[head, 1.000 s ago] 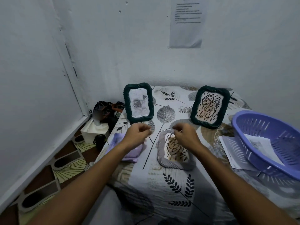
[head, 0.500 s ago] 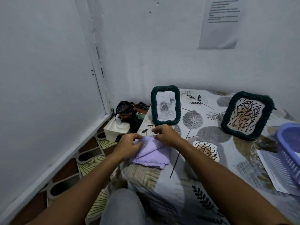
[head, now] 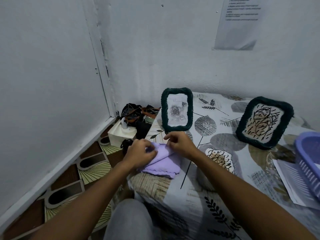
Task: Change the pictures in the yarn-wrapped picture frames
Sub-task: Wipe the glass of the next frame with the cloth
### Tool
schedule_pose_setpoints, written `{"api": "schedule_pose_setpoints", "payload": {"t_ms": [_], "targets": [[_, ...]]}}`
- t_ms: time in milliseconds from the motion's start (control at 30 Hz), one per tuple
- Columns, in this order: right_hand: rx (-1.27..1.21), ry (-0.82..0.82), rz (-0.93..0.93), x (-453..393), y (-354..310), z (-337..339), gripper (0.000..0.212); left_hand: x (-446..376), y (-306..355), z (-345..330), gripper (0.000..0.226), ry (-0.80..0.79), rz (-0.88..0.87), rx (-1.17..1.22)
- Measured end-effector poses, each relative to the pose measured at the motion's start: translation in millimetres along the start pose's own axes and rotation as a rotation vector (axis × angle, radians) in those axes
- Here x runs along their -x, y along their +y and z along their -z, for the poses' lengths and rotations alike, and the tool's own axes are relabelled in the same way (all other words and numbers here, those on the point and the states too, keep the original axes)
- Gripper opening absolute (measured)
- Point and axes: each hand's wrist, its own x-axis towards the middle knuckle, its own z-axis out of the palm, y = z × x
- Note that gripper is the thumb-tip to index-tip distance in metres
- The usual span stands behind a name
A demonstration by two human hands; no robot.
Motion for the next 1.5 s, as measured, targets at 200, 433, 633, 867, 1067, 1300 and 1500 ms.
{"api": "schedule_pose_setpoints", "payload": {"t_ms": [200,433,633,867,1067,1300,1500], "targets": [[-0.208,0.067,-0.093,1,6,5,0.022,-1,6,-8,0.022,0.023,0.032,-0.107],[-0.245,0.115,-0.154,-6,9,12,0.02,0,8,-14,0.007,0.029,0.046,-0.019],[-0.113,-0.041,-0.146,-33,5,2,0.017,4,-2,-8,0.014,0.078,0.041,0.102],[0.086,-0.28,-0.146,-59,-7,-18,0.016,3,-14,4,0.023,0.131,0.093,0.138],[0.141,-0.369,-0.255,-69,-7,-26,0.028,-1,-19,6,0.028,0.152,0.106,0.177],[0.211,-0.521,-0.25,-70,-18,-8,0.032,-2,-18,5,0.029,0.155,0.093,0.236],[-0.176,-0.54,-0.3,-49,-27,30,0.029,-3,2,3,0.024,0.124,0.065,0.413]]}}
